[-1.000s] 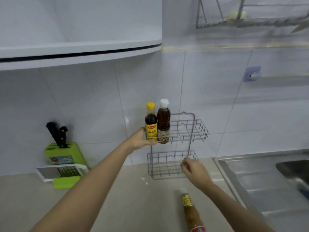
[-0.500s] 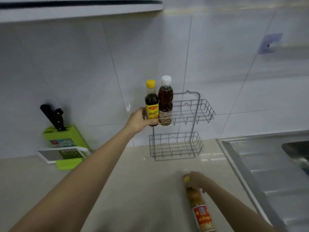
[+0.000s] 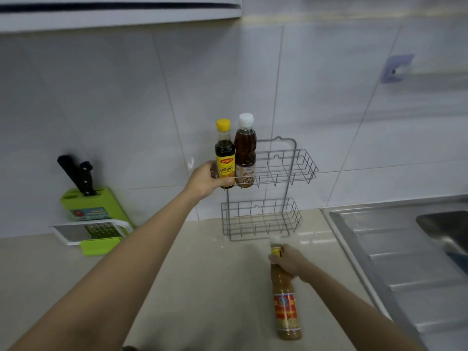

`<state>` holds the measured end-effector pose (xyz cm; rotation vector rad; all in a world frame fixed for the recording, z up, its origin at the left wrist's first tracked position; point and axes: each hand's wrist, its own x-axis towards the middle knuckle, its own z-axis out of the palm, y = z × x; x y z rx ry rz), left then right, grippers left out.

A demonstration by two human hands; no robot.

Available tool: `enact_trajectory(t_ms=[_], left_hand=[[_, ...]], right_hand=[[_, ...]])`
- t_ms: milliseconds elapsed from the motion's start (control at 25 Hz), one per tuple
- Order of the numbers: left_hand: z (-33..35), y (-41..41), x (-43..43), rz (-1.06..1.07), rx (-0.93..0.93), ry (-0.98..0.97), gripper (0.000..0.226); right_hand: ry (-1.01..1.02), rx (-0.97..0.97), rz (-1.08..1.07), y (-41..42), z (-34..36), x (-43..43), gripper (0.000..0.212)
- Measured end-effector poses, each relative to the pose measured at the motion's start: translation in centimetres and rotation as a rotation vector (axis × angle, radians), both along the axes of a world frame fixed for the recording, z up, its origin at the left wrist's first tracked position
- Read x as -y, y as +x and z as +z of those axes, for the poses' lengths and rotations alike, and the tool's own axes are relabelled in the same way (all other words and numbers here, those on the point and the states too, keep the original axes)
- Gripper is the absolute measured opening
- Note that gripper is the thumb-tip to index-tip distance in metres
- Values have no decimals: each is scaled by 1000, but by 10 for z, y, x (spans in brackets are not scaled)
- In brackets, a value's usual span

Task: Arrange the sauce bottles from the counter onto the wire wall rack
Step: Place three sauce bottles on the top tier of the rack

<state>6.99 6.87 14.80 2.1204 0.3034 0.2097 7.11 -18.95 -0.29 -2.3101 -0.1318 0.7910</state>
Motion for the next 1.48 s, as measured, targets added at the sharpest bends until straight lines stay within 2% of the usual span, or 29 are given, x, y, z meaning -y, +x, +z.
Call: enact_trajectory(t_ms=[120,240,360,520,640,800,960,1320,1480], left_hand=[[-1,-5,1,-3,24,18,53],[-2,-7,5,-6,34,22,45],[-7,-7,5,3,55,-2,42],[-7,-4,5,0,52,0,40],[-8,-3,5,-4,59,4,39],[-10,-1,0,-19,69,37,41],[-10,-1,-5,-57,58,26,45],[-9,-2,-1,-56,84,-23,44],[-9,-3,1,-50,91,-21,43]], right_hand=[[283,35,-49,6,46,5,36],[447,71,106,21,121,5,38],[576,251,110,42,203,3,38],[777,539,-98,75,263,-2,34],[811,732,-244,91,286,-11,31],[693,937,-359,95,284,-36,31],[660,878,-351,106,259,-49,31],[659,742,29,104,230,-57,40],[623,665,39,101,228,-53,43]])
